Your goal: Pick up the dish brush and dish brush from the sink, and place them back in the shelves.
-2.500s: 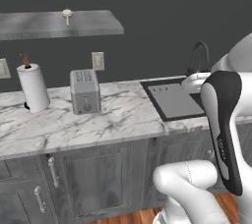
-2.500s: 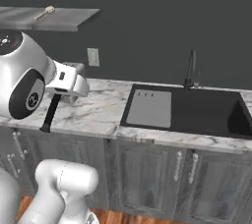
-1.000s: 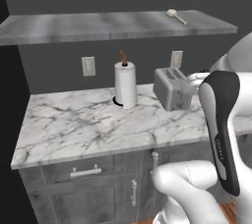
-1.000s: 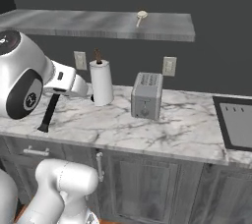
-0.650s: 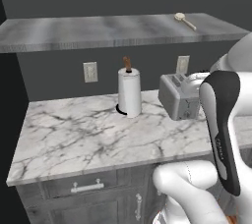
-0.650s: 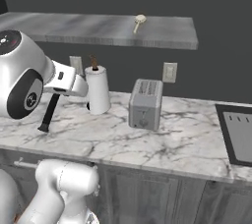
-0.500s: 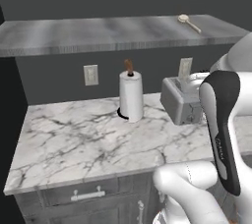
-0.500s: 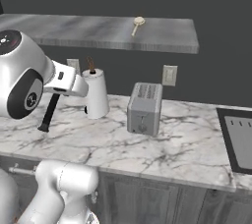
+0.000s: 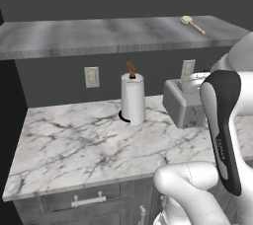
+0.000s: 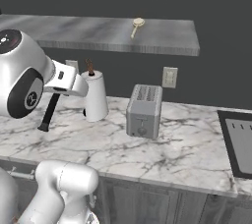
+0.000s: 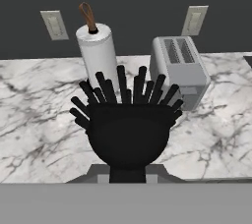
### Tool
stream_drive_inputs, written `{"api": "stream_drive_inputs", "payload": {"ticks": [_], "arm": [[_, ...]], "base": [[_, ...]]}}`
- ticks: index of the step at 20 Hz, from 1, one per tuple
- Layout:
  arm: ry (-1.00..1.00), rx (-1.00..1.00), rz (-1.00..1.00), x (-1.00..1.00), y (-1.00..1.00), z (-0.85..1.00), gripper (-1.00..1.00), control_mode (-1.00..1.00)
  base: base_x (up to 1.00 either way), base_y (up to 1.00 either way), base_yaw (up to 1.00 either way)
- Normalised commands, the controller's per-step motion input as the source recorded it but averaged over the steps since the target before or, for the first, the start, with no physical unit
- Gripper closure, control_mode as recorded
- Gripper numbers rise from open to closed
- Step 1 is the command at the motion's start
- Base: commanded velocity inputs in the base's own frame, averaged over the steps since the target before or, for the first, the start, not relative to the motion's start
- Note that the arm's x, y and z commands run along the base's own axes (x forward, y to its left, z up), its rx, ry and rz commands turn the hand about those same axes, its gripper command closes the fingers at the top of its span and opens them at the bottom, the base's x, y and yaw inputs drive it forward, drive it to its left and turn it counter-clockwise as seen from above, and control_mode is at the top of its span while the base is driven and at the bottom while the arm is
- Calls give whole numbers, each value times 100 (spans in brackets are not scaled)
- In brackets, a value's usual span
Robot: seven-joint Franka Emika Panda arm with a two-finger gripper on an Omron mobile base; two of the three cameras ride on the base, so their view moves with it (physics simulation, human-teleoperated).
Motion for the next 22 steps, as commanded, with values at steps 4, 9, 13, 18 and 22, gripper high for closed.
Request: {"api": "stream_drive_inputs", "payload": {"ticks": [4, 9, 13, 18, 22], "arm": [[0, 0, 0, 0, 0, 0, 100, -100], [0, 0, 3, 0, 0, 4, 100, -100], [-1, 0, 0, 0, 19, 33, 100, -100], [-4, 0, 0, 1, 11, 63, 100, -100], [-1, 0, 0, 15, 4, 59, 100, -100]], "base": [[5, 0, 0], [0, 0, 0], [0, 0, 0], [0, 0, 0], [0, 0, 0]]}}
